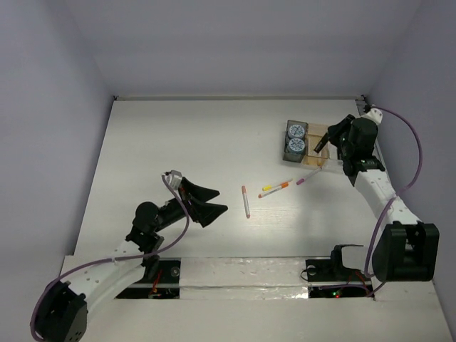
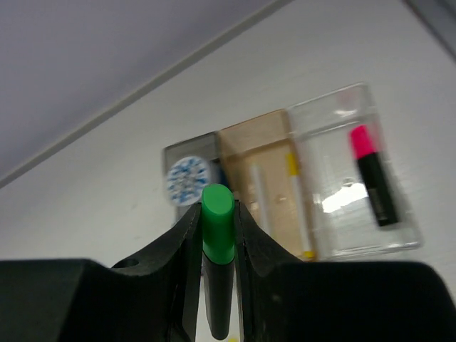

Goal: Sort the stationery into containers
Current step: Place the pen in the storage box.

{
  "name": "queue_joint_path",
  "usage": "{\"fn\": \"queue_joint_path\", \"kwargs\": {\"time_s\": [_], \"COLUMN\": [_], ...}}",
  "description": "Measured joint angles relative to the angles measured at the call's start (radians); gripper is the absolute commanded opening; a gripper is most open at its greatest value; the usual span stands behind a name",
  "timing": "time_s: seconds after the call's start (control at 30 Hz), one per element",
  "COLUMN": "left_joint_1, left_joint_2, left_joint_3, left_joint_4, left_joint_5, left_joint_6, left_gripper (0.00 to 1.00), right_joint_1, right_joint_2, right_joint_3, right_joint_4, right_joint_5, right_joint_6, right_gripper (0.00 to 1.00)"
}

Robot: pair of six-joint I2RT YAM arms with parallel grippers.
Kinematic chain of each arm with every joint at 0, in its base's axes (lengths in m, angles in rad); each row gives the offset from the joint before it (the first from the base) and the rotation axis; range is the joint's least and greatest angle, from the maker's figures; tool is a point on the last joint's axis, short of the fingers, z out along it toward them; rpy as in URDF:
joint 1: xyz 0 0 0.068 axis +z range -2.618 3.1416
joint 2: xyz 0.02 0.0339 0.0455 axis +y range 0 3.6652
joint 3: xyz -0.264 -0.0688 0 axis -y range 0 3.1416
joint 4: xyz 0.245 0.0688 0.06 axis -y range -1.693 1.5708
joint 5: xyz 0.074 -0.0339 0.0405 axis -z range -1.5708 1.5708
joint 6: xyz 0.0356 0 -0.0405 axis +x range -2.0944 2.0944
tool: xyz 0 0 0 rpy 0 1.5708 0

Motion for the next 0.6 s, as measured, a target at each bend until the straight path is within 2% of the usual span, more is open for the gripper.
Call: {"fn": "queue_joint_path", "kwargs": {"time_s": [0.17,0.3,0.47,0.6], "left_joint_1": [-0.001,-0.016,-0.040,-0.052], "left_joint_2": [-0.119,-0.148,-0.157,-0.158], "left_joint_3": [0.000,0.000,0.000,0.000], "left_joint_4": [-0.111,-0.141,-0.180,-0.201], "left_joint_5": [-0.053,-0.068,-0.087,-0.105], "left_joint_6": [0.023,0.027,0.034,0.042], "left_gripper": [0.94,0.94,0.94,0.94], "right_joint_1": [-0.044,-0.047,-0.047,-0.047], "right_joint_2": [0.132,0.275,0.432,0.511], "right_joint_3": [0.096,0.246,0.417,0.464], "right_joint_4": [-0.044,-0.080,-0.140,-0.199], "right_joint_5": [0.192,0.305,0.344,0.352], "right_joint_6": [-0.079,-0.188,-0.306,-0.375], "right_gripper": [0.00,0.00,0.00,0.00]}}
